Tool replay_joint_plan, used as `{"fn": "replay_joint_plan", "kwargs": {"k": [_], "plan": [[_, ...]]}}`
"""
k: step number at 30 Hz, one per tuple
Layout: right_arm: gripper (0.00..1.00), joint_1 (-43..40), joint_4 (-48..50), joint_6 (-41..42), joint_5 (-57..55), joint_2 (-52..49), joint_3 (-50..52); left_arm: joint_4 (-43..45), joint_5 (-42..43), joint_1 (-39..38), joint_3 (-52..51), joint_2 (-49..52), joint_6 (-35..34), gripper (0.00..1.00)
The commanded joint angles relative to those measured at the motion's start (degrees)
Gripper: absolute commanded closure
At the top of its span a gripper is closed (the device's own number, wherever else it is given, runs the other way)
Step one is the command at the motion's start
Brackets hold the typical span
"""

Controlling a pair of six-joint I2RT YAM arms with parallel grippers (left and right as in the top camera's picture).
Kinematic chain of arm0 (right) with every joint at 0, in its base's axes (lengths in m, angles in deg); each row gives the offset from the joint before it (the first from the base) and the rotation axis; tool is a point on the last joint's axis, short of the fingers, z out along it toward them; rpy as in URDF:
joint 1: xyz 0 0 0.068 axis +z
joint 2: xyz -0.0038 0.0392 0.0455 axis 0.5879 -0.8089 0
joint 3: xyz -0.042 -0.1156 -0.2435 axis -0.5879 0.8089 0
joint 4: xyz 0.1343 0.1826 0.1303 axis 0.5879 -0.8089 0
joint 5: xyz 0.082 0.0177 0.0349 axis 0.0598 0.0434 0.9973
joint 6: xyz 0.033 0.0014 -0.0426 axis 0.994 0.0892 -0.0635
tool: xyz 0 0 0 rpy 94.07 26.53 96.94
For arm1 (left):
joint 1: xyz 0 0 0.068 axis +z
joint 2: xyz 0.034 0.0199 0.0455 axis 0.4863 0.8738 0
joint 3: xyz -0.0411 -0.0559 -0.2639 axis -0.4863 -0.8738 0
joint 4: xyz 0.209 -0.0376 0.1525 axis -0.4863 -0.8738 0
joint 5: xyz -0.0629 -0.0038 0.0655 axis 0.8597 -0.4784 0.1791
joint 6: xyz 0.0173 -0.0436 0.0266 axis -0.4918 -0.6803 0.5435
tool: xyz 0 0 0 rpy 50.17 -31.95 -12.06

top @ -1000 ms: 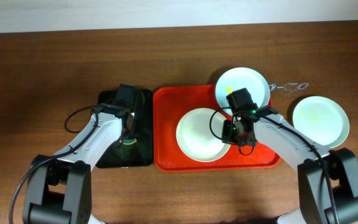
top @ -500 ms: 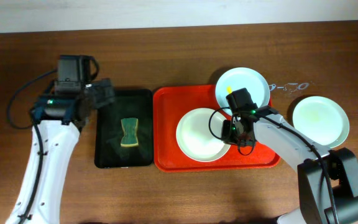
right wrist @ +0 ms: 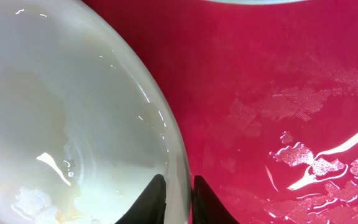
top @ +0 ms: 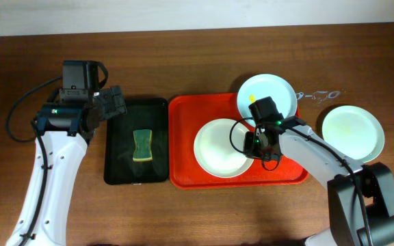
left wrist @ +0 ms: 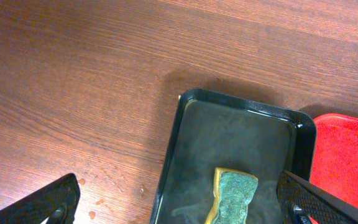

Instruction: Clean dirty plates on tray and stack at the side

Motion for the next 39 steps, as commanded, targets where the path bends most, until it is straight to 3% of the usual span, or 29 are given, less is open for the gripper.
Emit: {"fn": "replay_joint_plan", "kwargs": {"k": [1, 4, 7, 8, 9, 10, 17, 24, 31, 39], "plan": [[0.83, 0.66, 0.0, -0.13, 0.33, -0.63, -0.31, -0.11, -0.81, 0.26, 0.31, -0.02, 0.31, 0.01], [0.73, 0.63, 1.36, -0.13, 0.33, -0.92, 0.2, -0.11, -0.81, 0.26, 0.28, -0.02, 0.31, 0.01], [0.72, 0.63, 2.58, -0.13, 0.37, -2.54, 0.44, -0.11, -0.81, 0.26, 0.28, -0.02, 0.31, 0.01], [0.75, 0.63, 2.64, -0.13, 0.59, -3.06, 0.44, -0.11, -0.81, 0.26, 0.31, -0.02, 0.28, 0.01], [0.91, 0.63, 2.82, -0.13, 0.76, -3.21, 0.44, -0.11, -0.81, 0.26, 0.28, -0.02, 0.28, 0.01], [0.96, 0.63, 2.82, -0.15, 0.74, -3.19, 0.44, -0.11, -0.81, 0.26, 0.28, -0.02, 0.31, 0.01], [0.96, 0.48, 1.84, -0.57, 5.35, -2.64, -0.83, -0.11, -0.81, 0.26, 0.28, -0.02, 0.31, 0.01], [0.96, 0.48, -6.32, -0.57, 6.73, 2.03, -7.96, -0.11, -0.81, 0.26, 0.28, -0.02, 0.31, 0.01], [0.96, 0.28, -6.62, -1.38, 15.87, 4.17, -13.29, -0.11, -0.81, 0.26, 0.26, -0.02, 0.28, 0.01], [0.96, 12.35, 1.9, 7.85, 7.06, 4.09, -13.46, -0.11, -0.81, 0.26, 0.26, -0.02, 0.28, 0.01]]}}
